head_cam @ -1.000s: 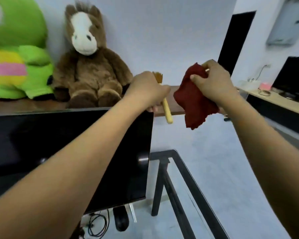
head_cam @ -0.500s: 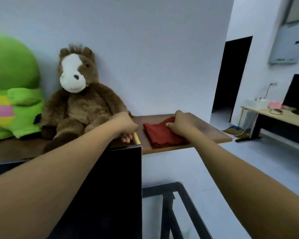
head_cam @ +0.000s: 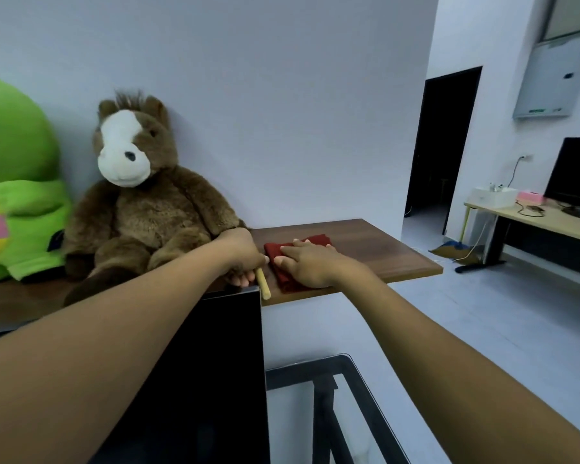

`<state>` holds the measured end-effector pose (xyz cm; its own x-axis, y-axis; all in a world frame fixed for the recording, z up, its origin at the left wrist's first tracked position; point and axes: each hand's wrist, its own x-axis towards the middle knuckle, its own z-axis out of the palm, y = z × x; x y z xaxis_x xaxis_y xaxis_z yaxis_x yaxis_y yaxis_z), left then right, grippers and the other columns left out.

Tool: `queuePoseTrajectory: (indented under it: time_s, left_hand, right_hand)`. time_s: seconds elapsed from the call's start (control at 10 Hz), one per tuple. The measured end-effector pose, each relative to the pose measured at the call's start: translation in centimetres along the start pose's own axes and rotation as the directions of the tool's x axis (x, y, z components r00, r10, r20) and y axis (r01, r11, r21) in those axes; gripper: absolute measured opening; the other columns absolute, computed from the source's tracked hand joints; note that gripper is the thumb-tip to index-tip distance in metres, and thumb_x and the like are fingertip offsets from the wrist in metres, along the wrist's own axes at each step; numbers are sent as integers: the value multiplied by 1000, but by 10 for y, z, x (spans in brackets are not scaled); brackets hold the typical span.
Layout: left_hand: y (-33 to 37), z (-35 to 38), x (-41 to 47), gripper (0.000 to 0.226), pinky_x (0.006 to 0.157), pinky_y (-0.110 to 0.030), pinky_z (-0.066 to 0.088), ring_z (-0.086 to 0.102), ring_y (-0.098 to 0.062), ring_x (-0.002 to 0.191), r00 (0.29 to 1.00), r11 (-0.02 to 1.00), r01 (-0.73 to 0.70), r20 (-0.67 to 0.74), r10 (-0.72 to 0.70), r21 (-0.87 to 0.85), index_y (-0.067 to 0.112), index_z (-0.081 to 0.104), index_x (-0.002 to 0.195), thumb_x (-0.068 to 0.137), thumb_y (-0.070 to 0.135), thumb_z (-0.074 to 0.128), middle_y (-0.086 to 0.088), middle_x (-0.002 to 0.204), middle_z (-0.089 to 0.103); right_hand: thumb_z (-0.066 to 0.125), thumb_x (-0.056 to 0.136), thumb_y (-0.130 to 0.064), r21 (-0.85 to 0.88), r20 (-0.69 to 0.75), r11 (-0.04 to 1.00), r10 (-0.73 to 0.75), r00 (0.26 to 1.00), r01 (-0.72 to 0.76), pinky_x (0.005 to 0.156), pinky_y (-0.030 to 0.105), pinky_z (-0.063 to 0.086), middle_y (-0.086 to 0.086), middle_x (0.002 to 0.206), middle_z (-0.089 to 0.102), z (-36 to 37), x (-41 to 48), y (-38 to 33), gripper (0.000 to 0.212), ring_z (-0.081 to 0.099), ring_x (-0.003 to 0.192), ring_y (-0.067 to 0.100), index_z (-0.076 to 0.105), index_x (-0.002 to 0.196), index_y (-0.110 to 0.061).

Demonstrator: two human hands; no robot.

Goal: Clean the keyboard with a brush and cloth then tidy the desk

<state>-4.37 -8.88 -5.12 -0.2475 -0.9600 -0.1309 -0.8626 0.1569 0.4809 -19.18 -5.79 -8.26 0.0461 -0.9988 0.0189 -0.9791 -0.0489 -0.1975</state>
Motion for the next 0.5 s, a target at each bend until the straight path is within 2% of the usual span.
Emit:
queuePoseTrajectory:
  time_s: [0.1, 0.2, 0.3, 0.4, 0.5]
  left_hand:
    - [-1, -4, -2, 43, 41, -24, 48, 54, -18, 36, 1000, 998, -3, -8, 3, -60, -4, 56, 74, 99, 31, 51, -10, 58, 62]
    - [-6, -11, -11, 43, 42, -25, 50, 55, -17, 34, 998, 999, -36, -55, 37, 18, -3, 59, 71, 98, 30, 52, -7, 48, 62]
    - [-12, -35, -30, 40, 48, -25, 54, 64, -19, 44, 975, 985, -128, -165, 146, 117, -2, 68, 75, 92, 32, 56, -7, 50, 66]
    - [-29, -79, -61, 35, 69, -34, 56, 68, -24, 76, 914, 952, -237, -289, 286, 192, 6, 71, 89, 89, 38, 58, -9, 82, 73]
    - [-64, -133, -104, 44, 90, -38, 49, 60, -28, 106, 823, 912, -244, -427, 376, 331, 14, 66, 113, 90, 50, 55, -9, 117, 66]
  right_hand:
    - [23, 102, -47, 27, -87, 993, 119, 989, -117, 117, 53, 8, 12, 160, 16, -7, -6, 18, 56, 11, 148, 27, 31, 148, -17]
    - [24, 102, -46, 43, -40, 984, 176, 984, -174, 117, 51, 16, 14, 159, 17, -2, -11, 29, 54, 17, 147, 30, 40, 140, -12]
    - [28, 102, -45, 74, -110, 983, 178, 978, -171, 113, 48, 26, 16, 152, 34, -8, -18, 22, 51, 30, 141, 31, 45, 133, -9]
    - [30, 101, -43, 105, -215, 983, 167, 962, -147, 87, 38, 40, 14, 121, 57, -38, -20, 0, 38, 51, 110, 31, 51, 106, -11]
    - [28, 103, -31, 134, -305, 988, 120, 945, -83, 89, 38, 38, 16, 125, 56, -81, -24, -44, 39, 49, 114, 33, 53, 115, -4]
